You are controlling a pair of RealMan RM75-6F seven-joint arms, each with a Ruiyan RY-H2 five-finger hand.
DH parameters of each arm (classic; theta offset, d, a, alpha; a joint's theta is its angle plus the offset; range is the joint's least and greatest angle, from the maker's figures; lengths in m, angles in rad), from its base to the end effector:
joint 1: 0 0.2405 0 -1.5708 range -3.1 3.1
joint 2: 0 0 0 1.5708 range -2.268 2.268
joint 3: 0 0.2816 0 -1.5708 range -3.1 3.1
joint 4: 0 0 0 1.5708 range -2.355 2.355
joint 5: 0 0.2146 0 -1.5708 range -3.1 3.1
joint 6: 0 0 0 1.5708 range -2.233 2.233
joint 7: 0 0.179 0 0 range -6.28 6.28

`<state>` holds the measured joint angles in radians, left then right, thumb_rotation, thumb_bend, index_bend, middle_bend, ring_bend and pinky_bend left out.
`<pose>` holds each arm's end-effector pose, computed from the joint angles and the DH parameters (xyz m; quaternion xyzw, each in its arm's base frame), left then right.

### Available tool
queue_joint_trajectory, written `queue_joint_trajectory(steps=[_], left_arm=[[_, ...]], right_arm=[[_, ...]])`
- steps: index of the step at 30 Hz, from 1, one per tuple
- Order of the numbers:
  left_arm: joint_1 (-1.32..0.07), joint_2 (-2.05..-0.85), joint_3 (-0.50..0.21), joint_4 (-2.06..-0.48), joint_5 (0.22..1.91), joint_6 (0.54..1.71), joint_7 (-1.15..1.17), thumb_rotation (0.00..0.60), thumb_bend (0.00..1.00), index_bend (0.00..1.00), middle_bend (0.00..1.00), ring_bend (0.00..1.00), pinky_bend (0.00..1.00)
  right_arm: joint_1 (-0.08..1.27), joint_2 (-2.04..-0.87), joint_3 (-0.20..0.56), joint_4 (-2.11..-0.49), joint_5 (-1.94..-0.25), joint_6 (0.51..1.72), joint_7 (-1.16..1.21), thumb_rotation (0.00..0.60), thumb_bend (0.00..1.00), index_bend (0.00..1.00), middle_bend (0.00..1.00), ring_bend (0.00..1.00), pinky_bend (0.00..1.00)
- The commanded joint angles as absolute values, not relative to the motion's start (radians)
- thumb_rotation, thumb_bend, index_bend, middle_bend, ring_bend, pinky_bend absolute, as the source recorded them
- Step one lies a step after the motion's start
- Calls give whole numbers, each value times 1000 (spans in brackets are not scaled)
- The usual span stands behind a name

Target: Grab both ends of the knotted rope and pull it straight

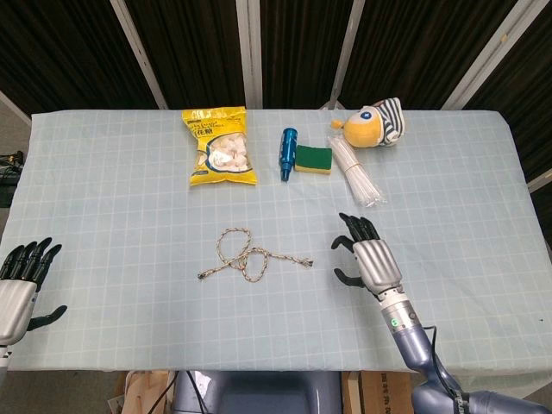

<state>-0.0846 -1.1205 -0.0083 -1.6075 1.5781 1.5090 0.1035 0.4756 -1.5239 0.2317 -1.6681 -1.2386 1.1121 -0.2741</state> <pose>-0.3259 0.2088 0.1573 -0.6394 -0.3423 -0.3666 0.5827 -0.1827 -0.3371 0.0003 0.6486 -0.4520 0.4445 0.4212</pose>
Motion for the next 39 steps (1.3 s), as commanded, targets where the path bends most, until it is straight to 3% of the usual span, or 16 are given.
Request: queue_joint_trajectory(steps=[1, 20, 39], left_arm=[[-86, -1120, -9, -1607, 1580, 1510, 101, 600, 0, 1, 0, 0, 0], [-96, -1111, -15, -1611, 1561, 1490, 65, 600, 0, 9, 0, 0, 0], [-103, -1107, -17, -1611, 1553, 1480, 36, 600, 0, 12, 0, 0, 0]], right_arm=[[508, -1590, 242, -1623, -1198, 1105, -320, 600, 315, 444, 82, 0, 0], [604, -1819, 269, -1447, -1086, 1106, -399, 600, 314, 510, 114, 0, 0], [635, -1881, 270, -1384, -1053, 1112, -427, 600, 354, 531, 120, 0, 0]])
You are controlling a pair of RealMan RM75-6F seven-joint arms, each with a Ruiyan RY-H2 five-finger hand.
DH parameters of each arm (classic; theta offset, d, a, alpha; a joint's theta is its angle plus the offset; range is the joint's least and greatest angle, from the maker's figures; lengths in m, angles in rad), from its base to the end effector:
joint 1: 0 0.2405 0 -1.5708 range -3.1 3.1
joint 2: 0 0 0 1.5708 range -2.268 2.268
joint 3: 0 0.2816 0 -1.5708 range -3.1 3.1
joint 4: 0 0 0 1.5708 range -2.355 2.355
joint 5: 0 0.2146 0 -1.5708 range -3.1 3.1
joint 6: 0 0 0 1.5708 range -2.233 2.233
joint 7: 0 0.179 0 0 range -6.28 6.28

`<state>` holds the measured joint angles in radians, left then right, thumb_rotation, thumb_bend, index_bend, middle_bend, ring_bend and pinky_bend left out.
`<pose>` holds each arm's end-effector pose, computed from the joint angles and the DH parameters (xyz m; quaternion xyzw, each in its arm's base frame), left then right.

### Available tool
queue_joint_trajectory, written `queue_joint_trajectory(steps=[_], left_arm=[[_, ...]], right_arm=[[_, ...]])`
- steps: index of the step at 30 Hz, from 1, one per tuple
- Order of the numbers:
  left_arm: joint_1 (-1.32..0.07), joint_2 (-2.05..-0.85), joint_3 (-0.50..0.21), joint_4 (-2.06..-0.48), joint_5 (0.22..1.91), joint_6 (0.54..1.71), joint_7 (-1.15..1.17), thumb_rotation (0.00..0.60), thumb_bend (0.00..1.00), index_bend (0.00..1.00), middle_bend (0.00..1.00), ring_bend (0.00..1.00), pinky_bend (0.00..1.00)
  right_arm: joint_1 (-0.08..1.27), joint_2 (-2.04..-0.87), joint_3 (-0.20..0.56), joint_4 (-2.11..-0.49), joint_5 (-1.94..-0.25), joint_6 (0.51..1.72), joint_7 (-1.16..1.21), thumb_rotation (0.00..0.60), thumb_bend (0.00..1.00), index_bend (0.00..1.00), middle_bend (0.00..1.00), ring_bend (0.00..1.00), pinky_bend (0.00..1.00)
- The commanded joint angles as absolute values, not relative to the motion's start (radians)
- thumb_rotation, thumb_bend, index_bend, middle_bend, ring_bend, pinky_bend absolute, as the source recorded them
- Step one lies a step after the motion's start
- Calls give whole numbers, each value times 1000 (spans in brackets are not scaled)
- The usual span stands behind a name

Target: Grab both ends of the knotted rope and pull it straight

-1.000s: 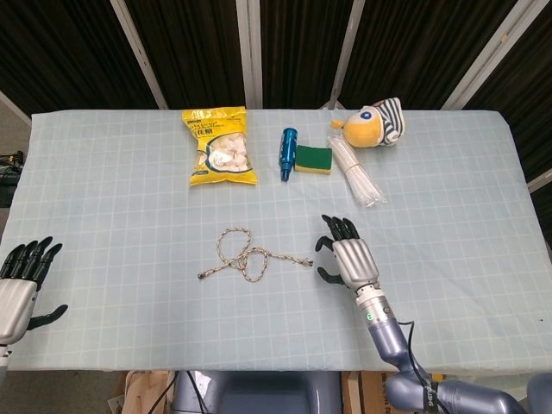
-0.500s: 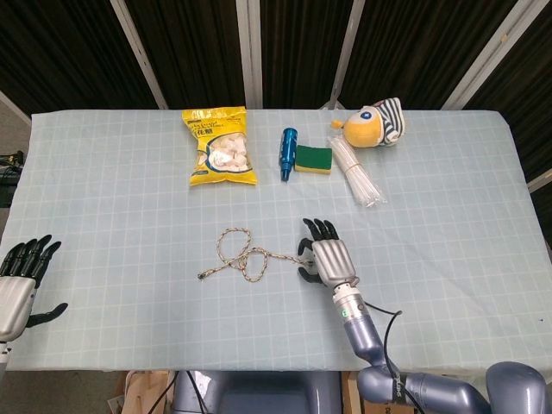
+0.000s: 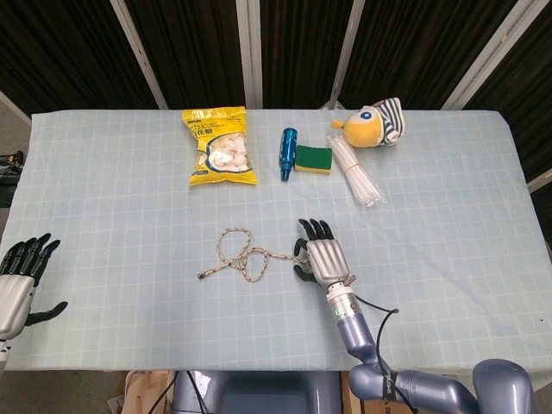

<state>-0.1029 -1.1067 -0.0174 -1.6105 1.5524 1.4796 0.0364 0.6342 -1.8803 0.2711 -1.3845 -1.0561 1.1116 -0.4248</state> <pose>-0.3279 0.2170 0.1603 -0.6294 -0.3659 -0.3774 0.5723 -0.1385 -0.3601 -0.1015 0.6489 -0.4693 0.4172 0.4296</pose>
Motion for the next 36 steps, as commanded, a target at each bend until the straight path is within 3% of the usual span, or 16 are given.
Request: queue_joint_trajectory(steps=[1, 25, 36], left_arm=[[-103, -1106, -17, -1611, 1553, 1480, 36, 600, 0, 12, 0, 0, 0], [-102, -1106, -15, -1618, 1558, 1486, 39, 600, 0, 15, 0, 0, 0], [-103, -1107, -13, -1619, 1563, 1489, 43, 600, 0, 19, 0, 0, 0]], right_arm=[[635, -1882, 270, -1383, -1052, 1113, -429, 600, 357, 531, 120, 0, 0], [627, -1864, 258, -1407, -1005, 1117, -464, 600, 417, 549, 123, 0, 0], [621, -1851, 249, -1429, -996, 1121, -471, 600, 477, 632, 148, 0, 0]])
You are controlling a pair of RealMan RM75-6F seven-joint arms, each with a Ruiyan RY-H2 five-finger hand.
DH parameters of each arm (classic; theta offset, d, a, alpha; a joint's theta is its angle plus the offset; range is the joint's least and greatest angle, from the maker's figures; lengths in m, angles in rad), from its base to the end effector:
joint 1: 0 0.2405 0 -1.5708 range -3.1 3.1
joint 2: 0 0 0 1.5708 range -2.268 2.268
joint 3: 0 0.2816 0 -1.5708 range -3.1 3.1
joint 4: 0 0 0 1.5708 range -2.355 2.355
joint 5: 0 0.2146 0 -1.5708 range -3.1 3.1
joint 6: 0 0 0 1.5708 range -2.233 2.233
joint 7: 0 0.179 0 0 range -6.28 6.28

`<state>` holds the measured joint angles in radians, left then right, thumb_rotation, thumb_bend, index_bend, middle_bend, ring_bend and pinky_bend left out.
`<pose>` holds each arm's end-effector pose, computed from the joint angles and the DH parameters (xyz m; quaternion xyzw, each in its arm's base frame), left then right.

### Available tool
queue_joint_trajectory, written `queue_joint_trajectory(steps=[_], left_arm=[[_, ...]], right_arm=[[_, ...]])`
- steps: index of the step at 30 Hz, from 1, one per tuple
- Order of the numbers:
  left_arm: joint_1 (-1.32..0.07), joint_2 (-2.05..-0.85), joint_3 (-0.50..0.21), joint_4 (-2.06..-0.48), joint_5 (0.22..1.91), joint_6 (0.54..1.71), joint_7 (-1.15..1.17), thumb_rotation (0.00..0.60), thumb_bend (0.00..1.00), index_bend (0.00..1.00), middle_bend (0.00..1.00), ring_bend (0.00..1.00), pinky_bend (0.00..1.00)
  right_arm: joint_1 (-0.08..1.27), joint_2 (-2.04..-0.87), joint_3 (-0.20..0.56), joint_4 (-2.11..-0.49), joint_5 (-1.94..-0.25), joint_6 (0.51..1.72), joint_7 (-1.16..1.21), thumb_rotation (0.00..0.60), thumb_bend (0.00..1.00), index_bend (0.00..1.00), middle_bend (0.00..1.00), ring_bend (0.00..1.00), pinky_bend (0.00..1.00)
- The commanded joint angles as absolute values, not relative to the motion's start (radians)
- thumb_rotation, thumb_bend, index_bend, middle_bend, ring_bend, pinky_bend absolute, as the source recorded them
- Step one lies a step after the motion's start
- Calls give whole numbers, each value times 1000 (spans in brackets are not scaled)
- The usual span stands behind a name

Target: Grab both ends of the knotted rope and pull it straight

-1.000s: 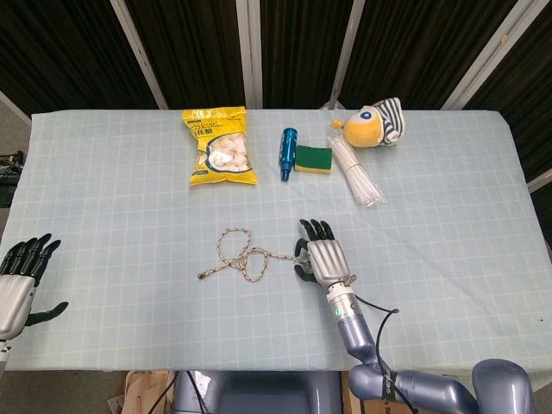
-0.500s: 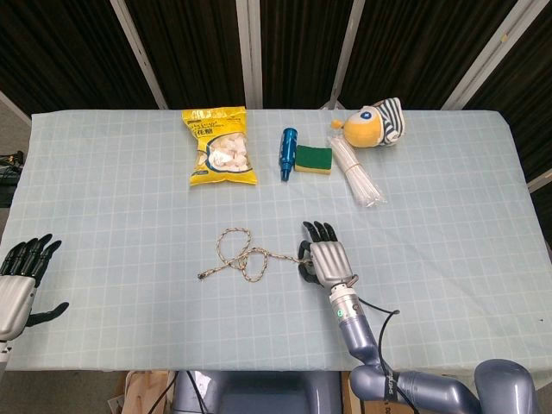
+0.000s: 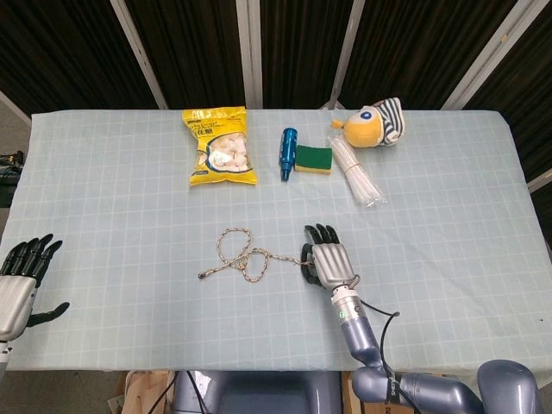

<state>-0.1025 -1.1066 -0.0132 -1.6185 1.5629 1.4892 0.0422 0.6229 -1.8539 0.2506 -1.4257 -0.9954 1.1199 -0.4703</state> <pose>-0.3244 0.2157 0.1597 -0.6311 -0.3627 -0.3814 0.5699 -0.1506 -0.3539 -0.0996 0.6507 -0.4803 0.3918 0.4386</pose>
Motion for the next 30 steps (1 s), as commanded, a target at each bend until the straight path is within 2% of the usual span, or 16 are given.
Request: queue_joint_trajectory(steps=[1, 8, 14, 20, 23, 30], left_arm=[[-102, -1107, -13, -1619, 1564, 1489, 44, 600, 0, 19, 0, 0, 0], [-105, -1109, -10, -1621, 1560, 1479, 59, 600, 10, 25, 0, 0, 0], [-137, -1114, -26, -1689, 1538, 1431, 104, 600, 82, 93, 0, 0, 0], [-217, -1167, -95, -1775, 1463, 1352, 235, 600, 182, 229, 45, 0, 0], [-269, -1222, -141, -1808, 1374, 1296, 315, 600, 229, 283, 74, 0, 0], [-368, -1349, -214, -1833, 1183, 1231, 500, 600, 287, 346, 112, 0, 0]], right_arm=[[620, -1848, 247, -1434, -997, 1123, -470, 600, 479, 634, 149, 0, 0], [601, -1804, 237, -1480, -1005, 1137, -461, 600, 482, 635, 149, 0, 0], [582, -1752, 230, -1524, -1007, 1139, -446, 600, 482, 635, 149, 0, 0], [574, -1725, 220, -1566, -1009, 1141, -444, 600, 482, 635, 149, 0, 0], [571, -1717, 219, -1581, -1006, 1144, -443, 600, 482, 635, 149, 0, 0], [570, -1704, 219, -1601, -997, 1146, -447, 600, 482, 635, 149, 0, 0]])
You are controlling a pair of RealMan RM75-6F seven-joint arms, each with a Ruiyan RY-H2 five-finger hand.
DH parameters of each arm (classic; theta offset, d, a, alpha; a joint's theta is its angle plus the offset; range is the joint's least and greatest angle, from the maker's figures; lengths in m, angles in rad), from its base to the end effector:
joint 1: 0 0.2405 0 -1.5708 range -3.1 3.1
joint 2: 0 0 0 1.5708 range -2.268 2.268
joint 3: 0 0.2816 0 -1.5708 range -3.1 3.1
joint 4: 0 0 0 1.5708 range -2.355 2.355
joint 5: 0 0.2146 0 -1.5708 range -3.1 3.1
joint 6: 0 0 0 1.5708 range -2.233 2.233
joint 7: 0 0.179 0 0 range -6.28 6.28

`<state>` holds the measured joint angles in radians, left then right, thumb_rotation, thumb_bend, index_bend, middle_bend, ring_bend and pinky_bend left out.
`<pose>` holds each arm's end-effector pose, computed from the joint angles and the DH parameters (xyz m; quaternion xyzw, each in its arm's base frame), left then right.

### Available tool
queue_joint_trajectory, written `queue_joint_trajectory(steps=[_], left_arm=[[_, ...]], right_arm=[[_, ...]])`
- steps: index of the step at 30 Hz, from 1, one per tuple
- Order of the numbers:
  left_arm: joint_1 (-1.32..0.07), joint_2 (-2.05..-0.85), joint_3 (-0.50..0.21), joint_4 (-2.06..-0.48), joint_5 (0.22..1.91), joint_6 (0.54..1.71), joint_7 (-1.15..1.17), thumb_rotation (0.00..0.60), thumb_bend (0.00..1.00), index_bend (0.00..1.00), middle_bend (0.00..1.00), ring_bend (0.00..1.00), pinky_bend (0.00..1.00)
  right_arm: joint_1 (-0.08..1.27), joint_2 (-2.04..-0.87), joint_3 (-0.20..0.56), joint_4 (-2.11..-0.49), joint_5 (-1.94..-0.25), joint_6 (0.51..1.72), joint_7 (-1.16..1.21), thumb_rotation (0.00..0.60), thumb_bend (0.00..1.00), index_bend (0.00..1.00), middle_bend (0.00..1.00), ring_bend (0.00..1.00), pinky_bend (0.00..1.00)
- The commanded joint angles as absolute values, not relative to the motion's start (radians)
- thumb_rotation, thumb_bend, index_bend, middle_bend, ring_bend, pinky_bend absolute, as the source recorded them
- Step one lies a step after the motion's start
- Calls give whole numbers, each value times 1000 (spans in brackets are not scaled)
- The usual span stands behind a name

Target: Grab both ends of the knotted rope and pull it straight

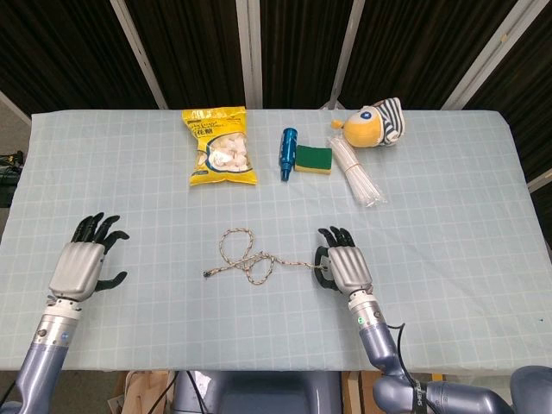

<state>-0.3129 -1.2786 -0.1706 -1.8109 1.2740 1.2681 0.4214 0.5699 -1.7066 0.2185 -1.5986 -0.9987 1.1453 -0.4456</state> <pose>-0.2449 0.2970 0.0870 -0.6439 -0.3877 -0.3735 0.5437 -0.1666 -0.3406 -0.0603 0.6426 -0.4936 0.3949 0.4330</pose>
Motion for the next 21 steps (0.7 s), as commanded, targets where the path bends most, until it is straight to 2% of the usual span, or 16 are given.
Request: queue_joint_trajectory(steps=[1, 10, 21], left_arm=[[-381, -1369, -222, -1836, 1151, 1226, 522, 600, 294, 349, 113, 0, 0], [-459, -1512, -254, -1830, 965, 1235, 648, 600, 364, 388, 120, 0, 0], [-528, -1657, -261, -1796, 843, 1279, 733, 600, 403, 436, 128, 0, 0]], right_arm=[[570, -1701, 219, -1603, -996, 1147, -448, 600, 482, 635, 149, 0, 0], [571, -1682, 230, -1617, -979, 1154, -453, 600, 482, 635, 149, 0, 0], [572, -1677, 226, -1633, -974, 1163, -456, 600, 482, 635, 149, 0, 0]])
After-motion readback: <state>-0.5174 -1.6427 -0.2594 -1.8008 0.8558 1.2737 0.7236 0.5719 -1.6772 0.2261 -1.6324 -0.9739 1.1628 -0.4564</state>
